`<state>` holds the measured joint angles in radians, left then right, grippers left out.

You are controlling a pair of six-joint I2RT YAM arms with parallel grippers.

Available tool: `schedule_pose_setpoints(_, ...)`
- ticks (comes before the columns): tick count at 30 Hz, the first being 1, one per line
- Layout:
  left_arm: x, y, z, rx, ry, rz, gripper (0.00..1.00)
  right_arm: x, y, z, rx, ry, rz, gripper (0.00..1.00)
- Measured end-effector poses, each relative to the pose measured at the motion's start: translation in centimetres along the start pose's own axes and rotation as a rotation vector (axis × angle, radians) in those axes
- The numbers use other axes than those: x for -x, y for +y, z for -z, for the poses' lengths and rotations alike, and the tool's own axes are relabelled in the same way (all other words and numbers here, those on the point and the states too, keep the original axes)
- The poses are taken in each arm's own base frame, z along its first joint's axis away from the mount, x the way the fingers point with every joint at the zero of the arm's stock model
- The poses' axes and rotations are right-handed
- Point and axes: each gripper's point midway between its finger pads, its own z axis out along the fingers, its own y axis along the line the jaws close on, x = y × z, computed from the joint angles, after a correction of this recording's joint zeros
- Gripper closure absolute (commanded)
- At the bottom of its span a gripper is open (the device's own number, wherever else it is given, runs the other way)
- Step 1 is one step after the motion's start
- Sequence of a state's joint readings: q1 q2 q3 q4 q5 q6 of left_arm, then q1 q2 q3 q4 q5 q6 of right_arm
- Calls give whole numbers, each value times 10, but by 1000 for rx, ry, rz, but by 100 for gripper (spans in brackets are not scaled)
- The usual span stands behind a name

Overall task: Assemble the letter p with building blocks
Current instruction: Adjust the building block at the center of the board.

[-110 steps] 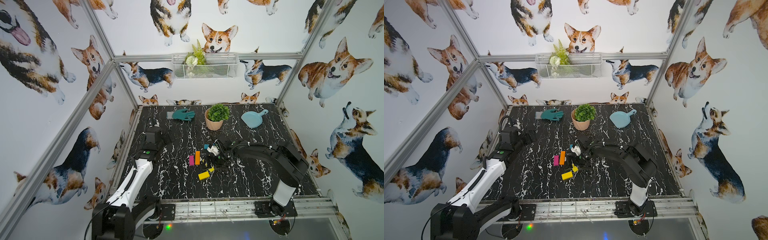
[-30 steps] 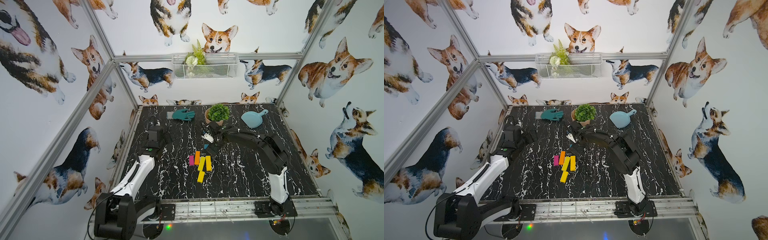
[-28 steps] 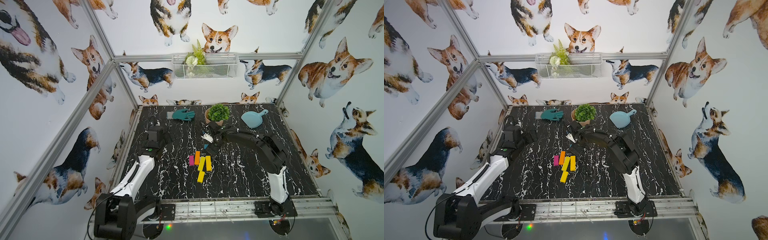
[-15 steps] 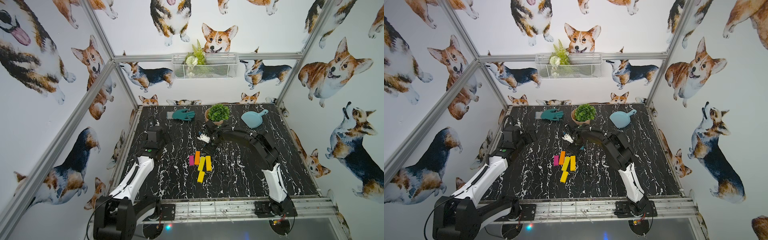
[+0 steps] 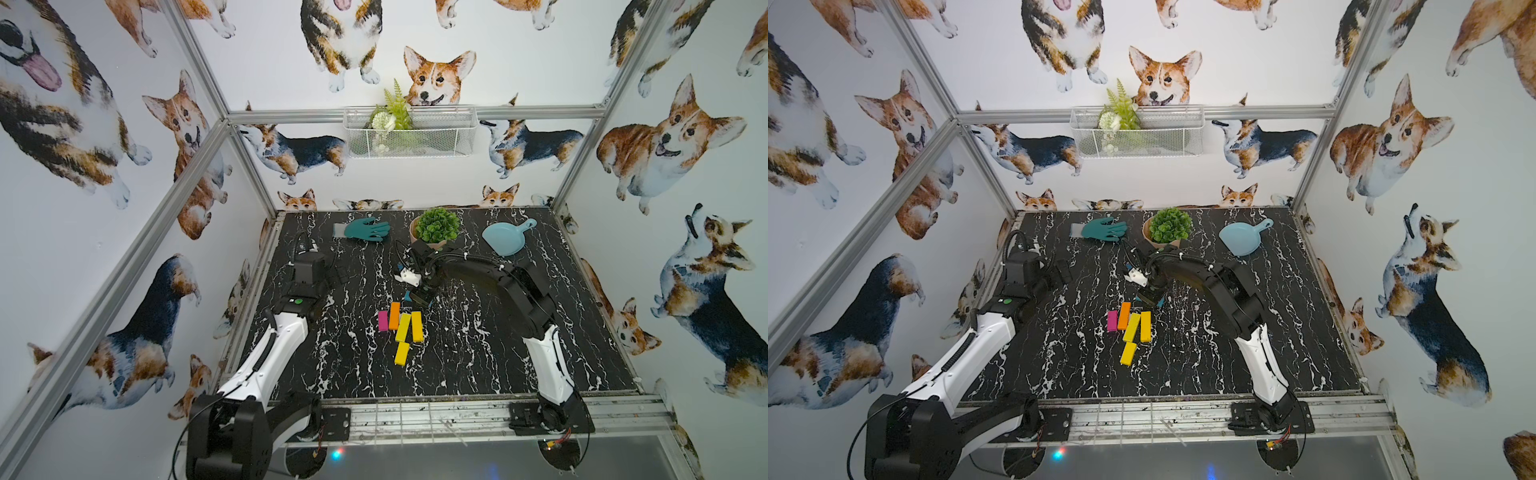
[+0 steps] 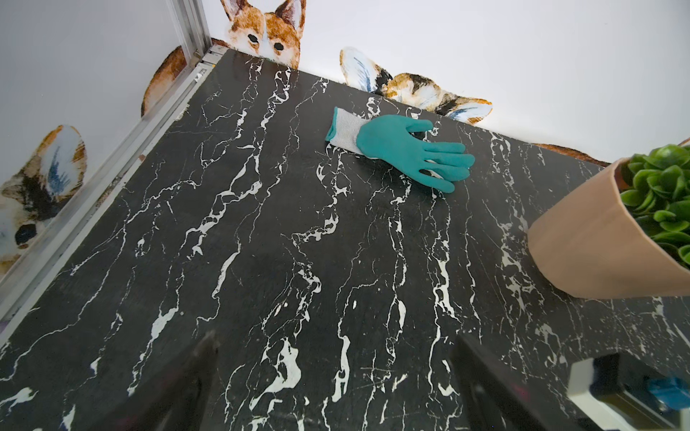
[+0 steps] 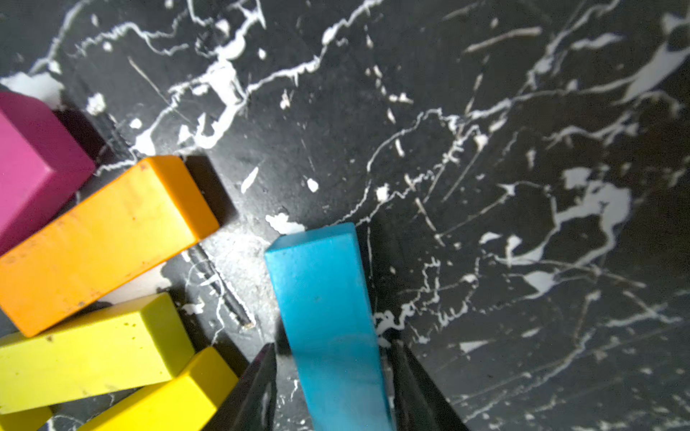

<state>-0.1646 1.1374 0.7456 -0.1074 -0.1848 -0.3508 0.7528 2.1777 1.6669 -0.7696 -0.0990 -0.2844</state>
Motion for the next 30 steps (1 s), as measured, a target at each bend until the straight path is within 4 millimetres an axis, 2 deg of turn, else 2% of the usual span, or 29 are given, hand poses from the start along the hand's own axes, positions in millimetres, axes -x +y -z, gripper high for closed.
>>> schedule_pose_setpoints(9, 0, 1, 0, 5, 1, -4, 0, -3, -10, 0, -60, 20, 1, 56)
schedule_pose_setpoints(14, 1, 3, 0, 17, -4, -9, 0, 6, -11, -1, -47, 17, 4, 69)
schedule_pose_setpoints(22, 1, 6, 0, 32, -5, -13, 0, 24, -11, 1, -19, 19, 26, 80)
schedule_pose_setpoints(30, 0, 6, -1, 36, 1, -18, 0, 22, -15, 15, -37, 57, 185, 87)
